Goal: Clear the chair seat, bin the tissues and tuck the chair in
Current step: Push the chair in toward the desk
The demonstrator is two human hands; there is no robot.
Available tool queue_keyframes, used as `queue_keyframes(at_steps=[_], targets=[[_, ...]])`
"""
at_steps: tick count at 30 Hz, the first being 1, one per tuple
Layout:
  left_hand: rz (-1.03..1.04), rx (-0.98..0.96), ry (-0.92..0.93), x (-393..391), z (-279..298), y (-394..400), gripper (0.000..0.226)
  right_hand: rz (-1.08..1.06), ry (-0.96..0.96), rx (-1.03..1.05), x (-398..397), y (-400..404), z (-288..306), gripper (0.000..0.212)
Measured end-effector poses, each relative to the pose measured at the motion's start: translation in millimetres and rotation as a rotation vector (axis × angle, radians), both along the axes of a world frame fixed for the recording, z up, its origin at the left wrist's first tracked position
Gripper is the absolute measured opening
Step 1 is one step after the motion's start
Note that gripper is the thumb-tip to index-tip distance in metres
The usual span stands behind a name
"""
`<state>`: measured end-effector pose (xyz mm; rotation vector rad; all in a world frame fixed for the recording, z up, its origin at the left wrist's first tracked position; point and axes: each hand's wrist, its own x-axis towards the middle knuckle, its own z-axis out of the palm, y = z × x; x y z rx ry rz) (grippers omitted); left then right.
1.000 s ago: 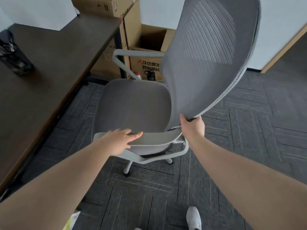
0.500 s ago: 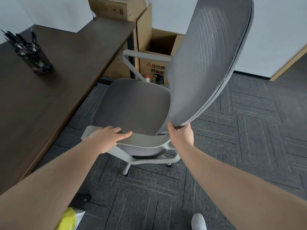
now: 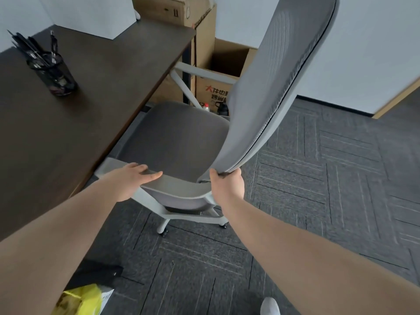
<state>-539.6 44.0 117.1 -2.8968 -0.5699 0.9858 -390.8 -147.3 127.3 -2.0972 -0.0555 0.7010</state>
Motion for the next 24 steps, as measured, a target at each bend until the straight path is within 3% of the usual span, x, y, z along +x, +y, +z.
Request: queue_keyframes(at_steps=[8,15,20,24], targets=[[0.089,-0.053,0.051,-0.4,-0.3,8.3,0.071,0.035,-0.02,-0.053,-0.9,5.7,-0.7,0.047],[0.16,-0.124,-0.005,-1.2,26.7,-8.1,0.065,0.226,-0.003,-0.141,5.1,-3.8,13.6,0.063],[0.187,-0.18,-0.048,-0.4,43.6,-33.1,0.065,0.422,-0.058,-0.27,13.9,-19.5,24.6,0.086],[0.197,-0.225,-0.091,2.6,52.6,-51.0,0.065,0.546,-0.139,-0.379,16.2,-33.2,33.6,0.085]])
